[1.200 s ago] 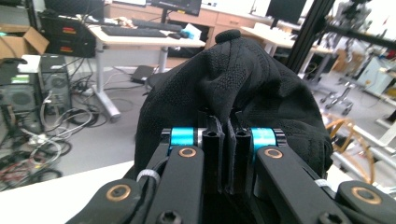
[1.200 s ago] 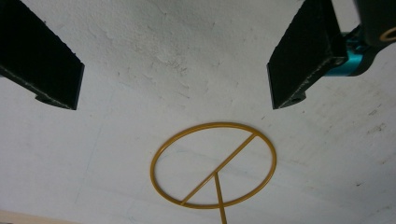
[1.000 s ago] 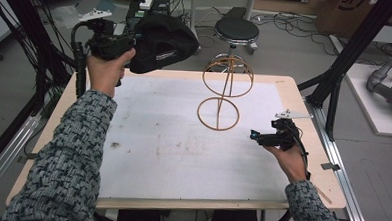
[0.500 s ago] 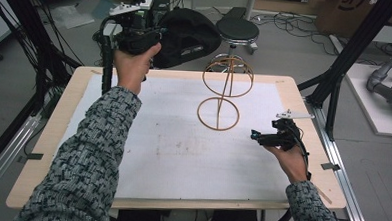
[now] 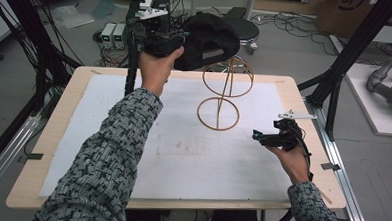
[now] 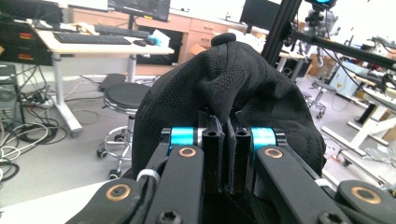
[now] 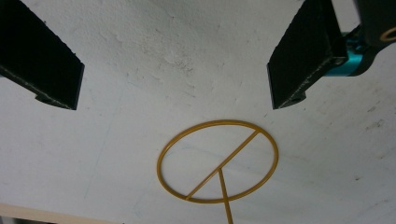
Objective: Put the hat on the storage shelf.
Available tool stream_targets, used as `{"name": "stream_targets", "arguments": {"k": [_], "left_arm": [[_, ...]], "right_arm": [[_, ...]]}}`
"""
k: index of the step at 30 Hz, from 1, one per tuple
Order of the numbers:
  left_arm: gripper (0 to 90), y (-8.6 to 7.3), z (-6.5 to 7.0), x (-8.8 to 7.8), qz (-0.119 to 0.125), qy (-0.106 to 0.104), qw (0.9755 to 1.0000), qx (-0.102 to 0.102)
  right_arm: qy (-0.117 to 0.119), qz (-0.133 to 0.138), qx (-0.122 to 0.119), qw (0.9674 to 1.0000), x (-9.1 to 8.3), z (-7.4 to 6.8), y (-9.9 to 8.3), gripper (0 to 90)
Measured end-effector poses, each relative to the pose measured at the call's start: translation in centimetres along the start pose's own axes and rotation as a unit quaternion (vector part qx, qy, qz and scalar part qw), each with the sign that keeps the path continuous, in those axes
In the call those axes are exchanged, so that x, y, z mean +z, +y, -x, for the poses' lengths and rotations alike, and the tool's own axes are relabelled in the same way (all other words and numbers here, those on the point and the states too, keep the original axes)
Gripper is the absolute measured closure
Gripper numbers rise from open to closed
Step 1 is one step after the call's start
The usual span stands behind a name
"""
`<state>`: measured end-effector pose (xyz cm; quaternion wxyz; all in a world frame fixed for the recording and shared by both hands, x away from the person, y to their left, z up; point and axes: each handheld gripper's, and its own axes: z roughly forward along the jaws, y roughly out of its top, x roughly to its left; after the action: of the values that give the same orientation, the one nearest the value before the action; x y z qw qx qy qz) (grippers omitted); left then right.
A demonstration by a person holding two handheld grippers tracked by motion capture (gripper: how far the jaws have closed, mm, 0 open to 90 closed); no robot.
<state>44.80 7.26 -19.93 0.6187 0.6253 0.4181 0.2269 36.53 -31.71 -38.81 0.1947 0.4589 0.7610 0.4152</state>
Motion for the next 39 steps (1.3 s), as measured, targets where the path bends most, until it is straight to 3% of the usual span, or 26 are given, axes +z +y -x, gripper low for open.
{"name": "stream_targets", "arguments": {"k": [7, 16, 21, 34, 39], "left_arm": [[86.9, -1.6, 1.8, 1.9, -0.010, -0.021, 0.9997, 0.005], [86.8, -2.9, 3.2, 3.1, -0.018, -0.038, 0.9990, 0.013], [86.1, -3.7, 4.0, 3.8, -0.031, -0.040, 0.9981, 0.035], [78.0, -5.8, 4.0, 4.2, -0.049, -0.044, 0.9974, 0.031], [67.1, -6.3, 3.9, 4.5, -0.070, -0.041, 0.9961, 0.035]], "right_arm": [[0.000, 0.000, 0.000, 1.0000, -0.1, 0.0, 0.0, 3.5], [0.001, 0.000, -0.001, 1.0000, 0.1, -0.1, -0.1, 3.4], [0.001, -0.001, -0.001, 1.0000, 0.0, -0.1, -0.2, 3.4], [0.001, -0.003, -0.001, 1.0000, 0.1, -0.1, -0.2, 3.4], [0.002, -0.004, -0.005, 1.0000, 0.2, -0.2, -0.2, 3.4]]}}
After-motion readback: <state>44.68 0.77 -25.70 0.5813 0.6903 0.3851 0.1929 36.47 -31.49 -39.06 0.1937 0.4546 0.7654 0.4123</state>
